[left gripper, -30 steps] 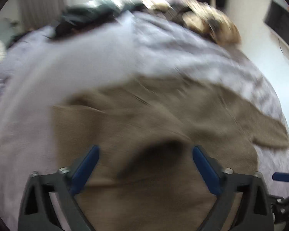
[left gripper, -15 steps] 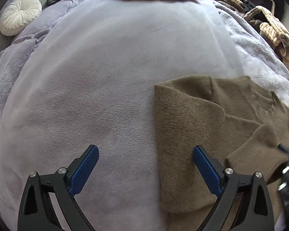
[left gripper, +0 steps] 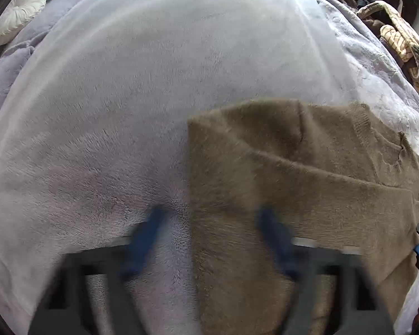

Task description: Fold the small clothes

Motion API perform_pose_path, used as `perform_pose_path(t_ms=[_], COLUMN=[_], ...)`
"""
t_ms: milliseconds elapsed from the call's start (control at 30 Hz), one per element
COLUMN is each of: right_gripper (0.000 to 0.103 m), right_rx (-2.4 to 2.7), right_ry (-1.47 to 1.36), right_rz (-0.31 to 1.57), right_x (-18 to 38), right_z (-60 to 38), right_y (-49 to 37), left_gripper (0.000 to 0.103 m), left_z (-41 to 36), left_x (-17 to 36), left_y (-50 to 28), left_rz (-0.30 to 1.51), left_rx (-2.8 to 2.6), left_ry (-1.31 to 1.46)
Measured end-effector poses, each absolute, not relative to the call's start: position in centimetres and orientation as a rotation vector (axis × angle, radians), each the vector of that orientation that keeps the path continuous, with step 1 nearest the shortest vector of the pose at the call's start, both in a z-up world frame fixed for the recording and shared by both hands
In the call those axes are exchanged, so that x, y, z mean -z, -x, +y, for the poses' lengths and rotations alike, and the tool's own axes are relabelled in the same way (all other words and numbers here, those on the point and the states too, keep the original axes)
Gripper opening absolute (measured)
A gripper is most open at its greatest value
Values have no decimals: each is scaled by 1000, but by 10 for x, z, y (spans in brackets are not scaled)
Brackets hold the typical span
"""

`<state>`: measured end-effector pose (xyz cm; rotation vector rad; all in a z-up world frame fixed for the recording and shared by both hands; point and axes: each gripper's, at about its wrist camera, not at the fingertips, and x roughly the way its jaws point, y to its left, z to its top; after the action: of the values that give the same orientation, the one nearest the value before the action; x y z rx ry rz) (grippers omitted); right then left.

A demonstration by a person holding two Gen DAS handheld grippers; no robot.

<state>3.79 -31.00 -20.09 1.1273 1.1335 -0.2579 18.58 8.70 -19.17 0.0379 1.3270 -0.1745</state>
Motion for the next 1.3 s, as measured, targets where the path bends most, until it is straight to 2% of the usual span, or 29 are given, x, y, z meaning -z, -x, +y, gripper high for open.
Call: perform_pose_path(t_ms=[33, 133, 233, 300, 333, 367, 533, 767, 800, 833, 900, 1300], right_gripper=[8, 7, 8, 8, 12, 15, 18, 23, 31, 46, 59, 59], right_rx=[231, 175, 265, 311, 322, 338, 369, 296, 283, 278, 267, 248], right_ry=[-1106, -946, -888, -935, -963, -961, -913, -967, -966, -963, -959, -1026], right_rz=[1127, 1079, 1188, 1220, 1200, 1200, 1238, 1280, 1281, 1281, 1278, 1291], right_x=[195, 170, 195, 209, 207, 202, 188, 177, 172, 169, 162, 155], right_z=[-309, -308, -316, -325, -328, -330, -325, -309, -305, -302, -296, -289], right_y=[-43, -46, -47, -36, -28, -23, 4, 40, 45, 48, 56, 106], left_gripper=[31, 31, 32, 43, 61, 72, 72, 72, 72, 72, 72, 72], left_z=[88, 94, 98, 99, 100, 102, 111, 83, 80, 75, 65, 18], left_x=[188, 184, 190, 186, 182, 176, 152, 153, 150, 148, 141, 121], left_y=[-187, -186, -187, -184, -182, -179, -159, -122, -115, -109, -97, -27], left_rz=[1319, 1292, 1297, 1295, 1286, 1266, 1234, 1302, 1305, 1305, 1305, 1374], left_rx=[185, 171, 176, 163, 131, 102, 130, 158, 169, 177, 197, 236], left_ry=[-18, -27, -17, -40, -69, -95, -93, -172, -168, -168, -177, -249])
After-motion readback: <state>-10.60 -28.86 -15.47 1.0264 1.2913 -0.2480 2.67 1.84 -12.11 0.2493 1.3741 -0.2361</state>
